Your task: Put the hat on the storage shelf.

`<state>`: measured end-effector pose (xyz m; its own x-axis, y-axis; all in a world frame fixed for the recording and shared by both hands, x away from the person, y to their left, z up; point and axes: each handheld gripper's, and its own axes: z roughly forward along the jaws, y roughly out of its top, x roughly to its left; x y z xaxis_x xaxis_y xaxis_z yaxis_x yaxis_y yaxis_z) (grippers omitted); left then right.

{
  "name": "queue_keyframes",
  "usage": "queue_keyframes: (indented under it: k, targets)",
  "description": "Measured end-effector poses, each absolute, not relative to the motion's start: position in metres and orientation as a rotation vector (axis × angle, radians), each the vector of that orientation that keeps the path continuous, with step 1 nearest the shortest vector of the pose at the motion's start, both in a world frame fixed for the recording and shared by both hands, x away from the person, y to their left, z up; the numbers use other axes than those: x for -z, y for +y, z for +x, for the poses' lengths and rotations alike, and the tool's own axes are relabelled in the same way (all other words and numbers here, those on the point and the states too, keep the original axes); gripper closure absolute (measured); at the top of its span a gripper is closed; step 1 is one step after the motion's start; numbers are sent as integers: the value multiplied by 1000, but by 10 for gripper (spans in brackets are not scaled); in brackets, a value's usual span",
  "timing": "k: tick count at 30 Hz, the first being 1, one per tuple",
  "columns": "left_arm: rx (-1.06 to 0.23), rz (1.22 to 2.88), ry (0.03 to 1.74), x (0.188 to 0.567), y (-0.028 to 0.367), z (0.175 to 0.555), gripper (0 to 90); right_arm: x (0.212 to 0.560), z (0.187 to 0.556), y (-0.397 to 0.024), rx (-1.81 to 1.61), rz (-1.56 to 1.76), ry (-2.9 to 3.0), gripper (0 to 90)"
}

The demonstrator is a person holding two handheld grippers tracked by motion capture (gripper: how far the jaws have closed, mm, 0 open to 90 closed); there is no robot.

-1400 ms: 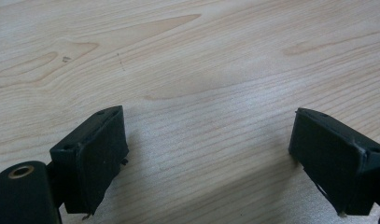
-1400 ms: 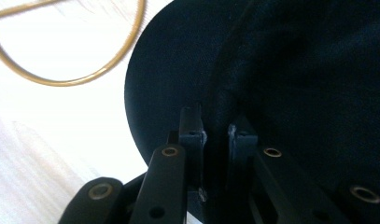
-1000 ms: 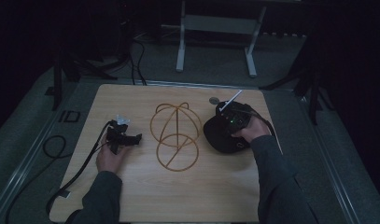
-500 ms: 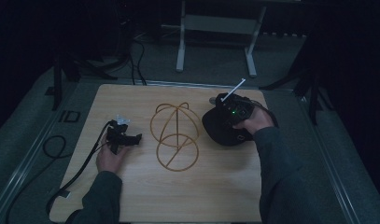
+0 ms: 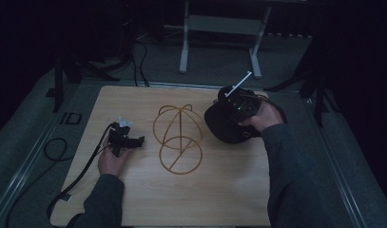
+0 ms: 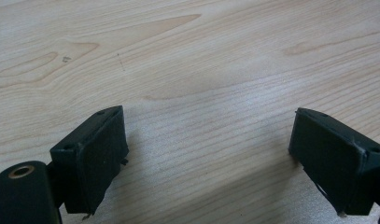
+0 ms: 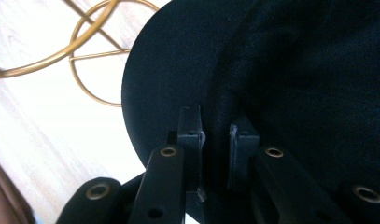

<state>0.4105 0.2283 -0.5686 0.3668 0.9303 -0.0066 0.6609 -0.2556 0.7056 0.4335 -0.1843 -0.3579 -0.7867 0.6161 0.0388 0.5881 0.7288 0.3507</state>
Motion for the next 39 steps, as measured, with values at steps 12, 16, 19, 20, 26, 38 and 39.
queue_keyframes:
  k: [12,16,19,20,26,38,39]
  targets:
    - [-559,2009,1372,569,228,410,109,333,425,-193,-568,931,2848,788]
    - [-560,2011,1370,569,228,411,109,325,420,-193,-573,909,2849,788]
    - [-560,2011,1370,569,228,411,109,320,416,-192,-570,878,2854,788]
    - [-560,2010,1371,569,228,411,109,319,415,-191,-571,876,2854,788]
    - [-560,2010,1370,569,228,411,109,311,410,-191,-582,826,2869,788]
    - [-560,2010,1370,569,228,411,109,300,397,-185,-603,718,2883,787]
    - [-560,2010,1370,569,228,411,109,300,397,-185,-611,703,2884,787]
